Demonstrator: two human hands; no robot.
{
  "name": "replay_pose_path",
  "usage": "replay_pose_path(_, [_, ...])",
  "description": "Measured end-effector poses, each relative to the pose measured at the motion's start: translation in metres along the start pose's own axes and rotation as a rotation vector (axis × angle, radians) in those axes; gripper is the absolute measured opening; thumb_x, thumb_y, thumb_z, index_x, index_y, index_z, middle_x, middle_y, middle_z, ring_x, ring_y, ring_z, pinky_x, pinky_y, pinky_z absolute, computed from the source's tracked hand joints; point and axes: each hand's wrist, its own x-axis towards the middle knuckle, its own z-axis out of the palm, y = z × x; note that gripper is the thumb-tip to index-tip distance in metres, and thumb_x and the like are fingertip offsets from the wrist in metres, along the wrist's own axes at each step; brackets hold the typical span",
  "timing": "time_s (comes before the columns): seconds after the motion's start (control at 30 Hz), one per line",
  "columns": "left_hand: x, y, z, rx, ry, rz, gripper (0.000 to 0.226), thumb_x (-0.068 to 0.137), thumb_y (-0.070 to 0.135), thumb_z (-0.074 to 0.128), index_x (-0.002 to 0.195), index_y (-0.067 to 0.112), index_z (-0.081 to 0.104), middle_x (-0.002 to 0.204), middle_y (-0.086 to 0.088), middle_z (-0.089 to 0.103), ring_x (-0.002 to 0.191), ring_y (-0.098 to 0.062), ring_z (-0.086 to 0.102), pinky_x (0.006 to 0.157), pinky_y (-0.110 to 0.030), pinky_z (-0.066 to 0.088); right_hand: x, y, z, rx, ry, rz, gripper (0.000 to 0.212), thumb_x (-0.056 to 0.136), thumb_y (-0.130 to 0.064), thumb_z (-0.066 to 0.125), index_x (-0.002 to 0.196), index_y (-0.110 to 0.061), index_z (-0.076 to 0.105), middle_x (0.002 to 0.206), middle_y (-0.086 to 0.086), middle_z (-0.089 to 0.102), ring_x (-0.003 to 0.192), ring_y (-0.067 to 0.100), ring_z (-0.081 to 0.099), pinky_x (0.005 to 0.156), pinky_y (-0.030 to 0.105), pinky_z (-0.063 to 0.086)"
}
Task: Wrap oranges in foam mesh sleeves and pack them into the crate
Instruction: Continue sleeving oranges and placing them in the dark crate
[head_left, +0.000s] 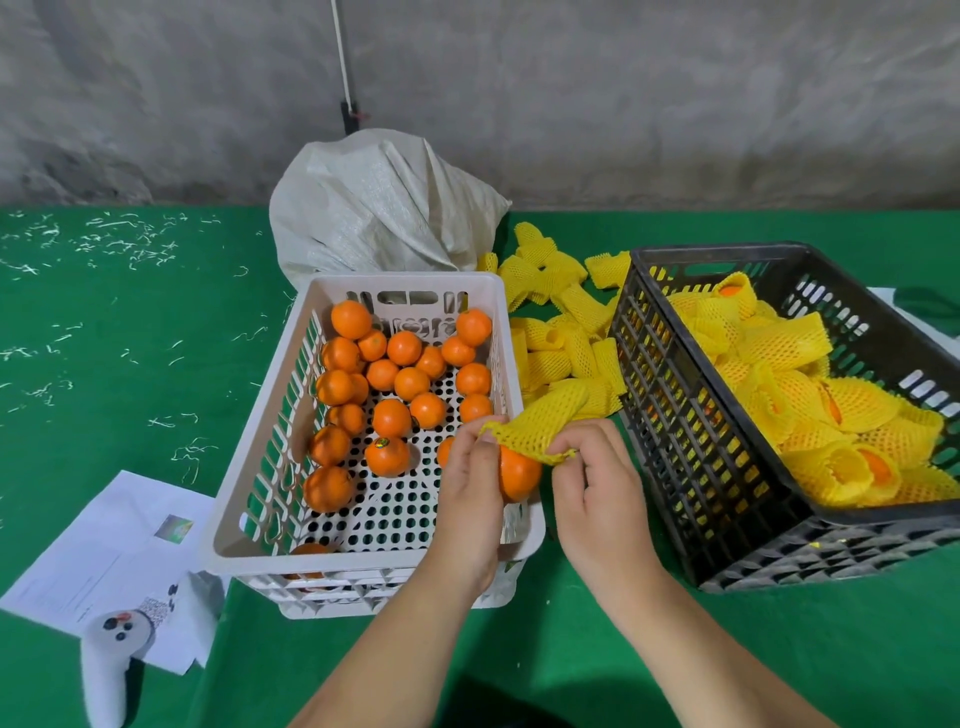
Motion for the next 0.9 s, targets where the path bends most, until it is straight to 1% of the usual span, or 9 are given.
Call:
replay_pose_path(0.1, [0.002,0.001,-0.002,-0.077,0.041,-0.052,0.023,0.109,0.027,0.043,0.119,0.021,0.063,0.096,-0.007,0.075,0.088,-0.018,0.073,0.068,-0.030,0.060,-0.010,-0.001,0.007,-0.030,-0.085,-0.046,0.022,0.088,-0.014,0.040,0.094,-0.008,0.060,0.105,-0.003,0.049,0.090,0.010,0.052,0.076,0.022,0.044])
replay_pose_path(0.17, [0.002,0.006,-0.004,-0.159,-0.019,-0.098,0.021,0.110,0.028,0.047,0.125,0.019,0.058,0.102,-0.010,0.074,0.092,-0.020,0.072,0.073,-0.031,0.061,-0.013,0.001,0.010,-0.040,-0.123,-0.005,0.019,0.089,-0.014,0.041,0.097,-0.008,0.057,0.109,-0.001,0.046,0.089,0.009,0.050,0.074,0.031,0.045])
replay_pose_path(0.27, [-0.001,0.013,-0.008,-0.242,-0.180,-0.170,0.048,0.096,0.018,0.059,0.142,0.019,0.046,0.122,-0.014,0.070,0.106,-0.026,0.069,0.085,-0.035,0.060,-0.007,0.004,0.006,0.010,-0.127,0.042,0.015,0.087,-0.010,0.048,0.101,-0.014,0.051,0.112,-0.003,0.041,0.100,0.002,0.048,0.077,0.021,0.043])
replay_pose_path(0.33, [-0.004,0.012,-0.011,-0.195,-0.274,-0.182,0.065,0.089,0.003,0.054,0.149,0.022,0.041,0.126,-0.012,0.070,0.109,-0.025,0.069,0.088,-0.035,0.059,0.000,0.007,0.001,0.042,-0.118,0.019,0.013,0.092,-0.011,0.053,0.104,-0.016,0.052,0.111,-0.006,0.042,0.107,0.004,0.050,0.084,0.012,0.040])
replay_pose_path(0.4, [-0.006,0.009,-0.011,-0.105,-0.285,-0.165,0.065,0.097,-0.005,0.055,0.153,0.027,0.041,0.133,-0.012,0.070,0.120,-0.027,0.068,0.100,-0.038,0.057,0.005,0.008,-0.003,0.063,-0.116,0.012,0.009,0.098,-0.012,0.059,0.106,-0.016,0.056,0.112,-0.010,0.044,0.108,0.009,0.053,0.087,0.013,0.042])
replay_pose_path(0.5, [-0.007,0.006,-0.006,-0.020,-0.229,-0.111,0.060,0.095,0.005,0.068,0.149,0.023,0.048,0.135,-0.011,0.068,0.129,-0.032,0.063,0.115,-0.049,0.047,0.010,0.011,-0.008,0.042,-0.086,-0.003,0.009,0.097,-0.013,0.064,0.103,-0.012,0.058,0.109,-0.012,0.046,0.103,0.012,0.055,0.086,0.020,0.046])
replay_pose_path(0.73, [-0.011,0.007,-0.004,-0.011,-0.152,-0.089,0.069,0.071,0.031,0.083,0.136,0.026,0.059,0.125,0.001,0.072,0.121,-0.035,0.067,0.107,-0.053,0.053,0.021,0.020,-0.020,-0.071,-0.035,0.041,0.039,0.086,0.006,0.068,0.107,-0.025,0.056,0.101,-0.022,0.044,0.097,-0.002,0.050,0.081,0.006,0.038])
replay_pose_path(0.8, [-0.012,0.008,-0.006,-0.046,-0.173,-0.105,0.068,0.070,0.030,0.083,0.134,0.027,0.061,0.131,-0.004,0.068,0.121,-0.041,0.065,0.098,-0.048,0.058,0.023,0.022,-0.014,-0.059,-0.074,0.132,0.046,0.083,0.007,0.069,0.112,-0.028,0.057,0.103,-0.022,0.043,0.096,-0.003,0.048,0.079,0.008,0.040])
replay_pose_path(0.9, [-0.012,0.009,-0.009,-0.096,-0.221,-0.152,0.074,0.068,0.027,0.083,0.138,0.021,0.057,0.144,-0.020,0.056,0.111,-0.038,0.070,0.085,-0.039,0.060,0.025,0.025,-0.007,0.046,-0.063,0.351,0.034,0.089,-0.003,0.068,0.100,-0.034,0.061,0.103,-0.012,0.049,0.089,-0.004,0.051,0.072,0.015,0.039])
